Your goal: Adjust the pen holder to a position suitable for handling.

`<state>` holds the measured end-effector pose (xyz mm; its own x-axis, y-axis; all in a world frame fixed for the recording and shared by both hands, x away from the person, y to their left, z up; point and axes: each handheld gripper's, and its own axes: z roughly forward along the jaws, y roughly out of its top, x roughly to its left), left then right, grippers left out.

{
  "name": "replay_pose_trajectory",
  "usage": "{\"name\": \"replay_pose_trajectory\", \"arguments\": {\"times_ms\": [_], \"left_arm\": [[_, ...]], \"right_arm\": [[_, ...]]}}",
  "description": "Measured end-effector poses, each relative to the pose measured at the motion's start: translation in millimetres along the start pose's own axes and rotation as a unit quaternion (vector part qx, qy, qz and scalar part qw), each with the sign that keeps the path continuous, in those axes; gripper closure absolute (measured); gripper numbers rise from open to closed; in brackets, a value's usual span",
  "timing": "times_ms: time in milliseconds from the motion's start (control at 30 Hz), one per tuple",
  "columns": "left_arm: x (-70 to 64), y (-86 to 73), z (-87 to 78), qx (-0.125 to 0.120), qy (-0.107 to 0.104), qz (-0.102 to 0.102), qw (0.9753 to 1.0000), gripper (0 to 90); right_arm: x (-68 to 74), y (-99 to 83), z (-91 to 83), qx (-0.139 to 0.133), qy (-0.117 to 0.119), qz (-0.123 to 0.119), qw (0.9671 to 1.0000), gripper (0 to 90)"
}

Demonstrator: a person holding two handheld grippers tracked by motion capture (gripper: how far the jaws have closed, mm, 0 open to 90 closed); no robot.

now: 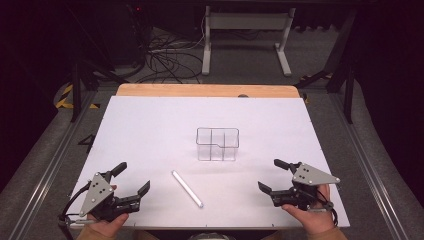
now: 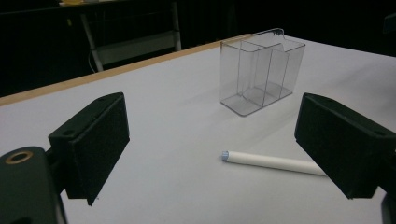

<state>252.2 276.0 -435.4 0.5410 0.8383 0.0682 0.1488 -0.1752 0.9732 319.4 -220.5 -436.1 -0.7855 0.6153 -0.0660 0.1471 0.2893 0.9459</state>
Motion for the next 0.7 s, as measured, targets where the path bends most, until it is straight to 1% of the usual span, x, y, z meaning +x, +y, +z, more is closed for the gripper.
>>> {"name": "replay_pose_trajectory", "arguments": {"times_ms": [33, 167, 233, 333, 467, 700], "left_arm": [[0.6, 0.0, 0.0, 0.000, -0.002, -0.005, 1.0000, 10.9], [0.6, 0.1, -0.2, -0.001, -0.003, -0.007, 1.0000, 10.9], [0.3, 0.4, -0.5, -0.002, -0.001, -0.005, 1.0000, 11.0], [-0.5, 0.2, -0.4, 0.001, 0.004, 0.004, 1.0000, 11.2], [-1.1, 0.4, -0.1, 0.000, 0.004, 0.010, 0.9999, 11.3], [-1.0, 0.7, 0.6, -0.001, 0.004, 0.005, 1.0000, 11.3]], "right_arm": [[0.1, 0.2, -0.2, 0.000, 0.000, 0.000, 1.0000, 11.9], [0.8, 1.8, -1.0, 0.000, 0.003, -0.001, 1.0000, 13.9], [1.0, 2.3, -1.3, 0.000, 0.004, -0.003, 1.0000, 14.6], [1.2, 2.4, -1.7, 0.000, 0.003, -0.004, 1.0000, 16.1], [1.9, 2.7, -2.5, 0.001, 0.003, -0.007, 1.0000, 17.0], [2.9, 3.5, -2.7, 0.005, 0.002, -0.009, 0.9999, 19.0]]}}
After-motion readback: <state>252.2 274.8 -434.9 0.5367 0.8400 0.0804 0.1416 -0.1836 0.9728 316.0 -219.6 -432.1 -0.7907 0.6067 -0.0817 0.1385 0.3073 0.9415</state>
